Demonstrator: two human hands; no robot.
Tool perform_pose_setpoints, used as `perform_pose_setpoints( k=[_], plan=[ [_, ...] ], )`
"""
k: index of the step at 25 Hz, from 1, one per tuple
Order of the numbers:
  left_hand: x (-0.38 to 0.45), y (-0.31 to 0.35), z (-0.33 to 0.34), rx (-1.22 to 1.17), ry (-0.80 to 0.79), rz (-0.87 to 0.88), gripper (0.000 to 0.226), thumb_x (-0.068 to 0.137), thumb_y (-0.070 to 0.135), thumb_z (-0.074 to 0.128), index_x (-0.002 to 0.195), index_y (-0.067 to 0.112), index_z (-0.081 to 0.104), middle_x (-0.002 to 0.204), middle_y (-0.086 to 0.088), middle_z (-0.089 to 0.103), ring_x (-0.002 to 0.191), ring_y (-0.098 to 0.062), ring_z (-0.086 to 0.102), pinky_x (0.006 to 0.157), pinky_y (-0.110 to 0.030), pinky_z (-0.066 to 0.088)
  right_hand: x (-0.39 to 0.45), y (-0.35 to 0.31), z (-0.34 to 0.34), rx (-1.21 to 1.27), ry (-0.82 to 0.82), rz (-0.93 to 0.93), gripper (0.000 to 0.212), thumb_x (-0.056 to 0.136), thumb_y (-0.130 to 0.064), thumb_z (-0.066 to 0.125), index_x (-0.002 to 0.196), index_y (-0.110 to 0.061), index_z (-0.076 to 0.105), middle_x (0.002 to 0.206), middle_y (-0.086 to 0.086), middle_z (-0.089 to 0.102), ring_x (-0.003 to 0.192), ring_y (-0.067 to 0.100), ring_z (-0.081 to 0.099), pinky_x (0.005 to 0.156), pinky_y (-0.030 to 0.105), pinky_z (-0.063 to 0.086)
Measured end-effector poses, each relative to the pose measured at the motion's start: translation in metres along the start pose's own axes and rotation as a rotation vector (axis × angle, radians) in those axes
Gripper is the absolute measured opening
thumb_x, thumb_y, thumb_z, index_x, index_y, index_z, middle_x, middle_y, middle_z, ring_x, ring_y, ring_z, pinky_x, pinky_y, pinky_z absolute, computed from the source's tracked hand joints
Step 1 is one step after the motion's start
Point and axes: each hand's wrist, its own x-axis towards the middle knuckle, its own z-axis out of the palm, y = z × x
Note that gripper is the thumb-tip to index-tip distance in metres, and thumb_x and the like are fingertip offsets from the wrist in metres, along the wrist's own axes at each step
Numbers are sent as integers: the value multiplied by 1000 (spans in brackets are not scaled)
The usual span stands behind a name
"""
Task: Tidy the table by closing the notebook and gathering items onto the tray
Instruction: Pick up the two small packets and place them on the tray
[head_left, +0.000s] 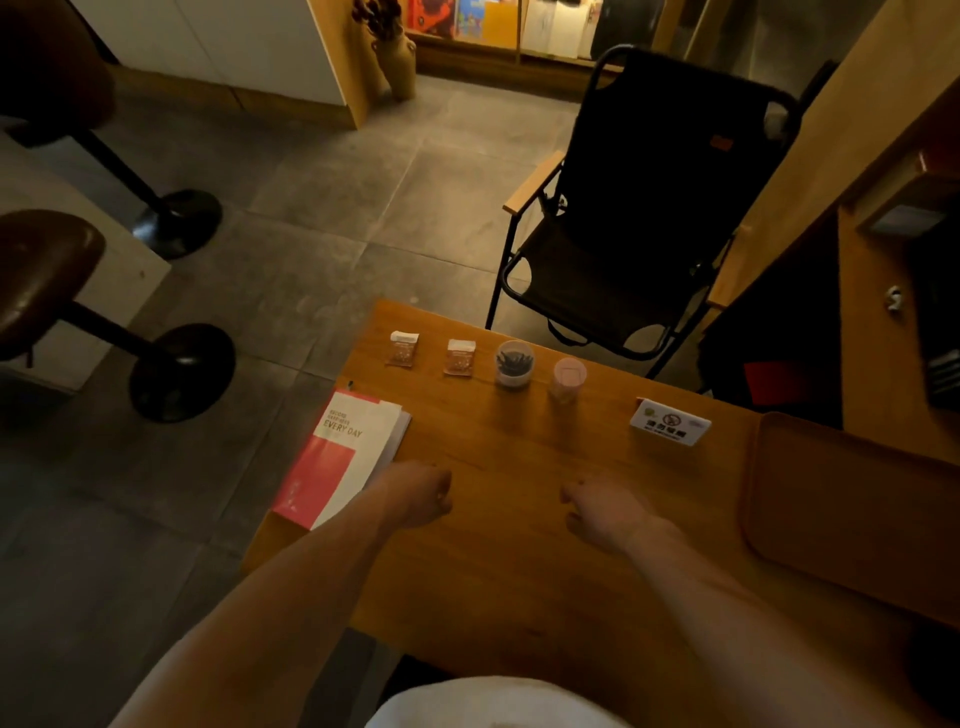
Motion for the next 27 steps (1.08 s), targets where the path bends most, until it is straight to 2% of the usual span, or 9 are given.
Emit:
perform_pose_setpoints(
  k=[9,15,20,23,27],
  plan=[
    [13,-44,-46,-19,74,20,28,96,40,52,115,22,61,112,-3,65,90,-16,56,76,-32,46,34,-40,-31,-30,58,21,36,98,-36,48,133,-25,49,130,3,56,117,23,51,96,40,46],
    [35,-92,-86,-54,182,111,25,95,37,56,112,20,65,116,-2,68,100,-21,61,76,-29,41,81,-84,-52,-38,128,77,35,95,-38,54,130,-30,49,124,-1,58,111,20,54,91,38,47],
    [64,-126,-117,-19,195,138,21,94,35,56,108,23,65,112,0,69,89,-15,57,73,-29,43,128,-104,-78,-47,152,47,39,94,-34,57,132,-29,49,127,1,59,112,21,56,89,35,49],
    [86,-144,-125,59,189,118,32,93,37,57,121,21,60,121,-3,64,103,-22,60,83,-35,50,159,-114,-93,-45,238,27,39,94,-29,59,132,-28,51,133,3,58,117,24,56,89,38,50],
    [118,-160,-135,181,231,122,50,93,45,57,136,21,48,132,-8,54,117,-27,53,94,-41,46,202,-120,-106,-126,298,27,49,95,-27,59,141,-25,44,142,6,51,129,29,48,103,43,44]
  ],
)
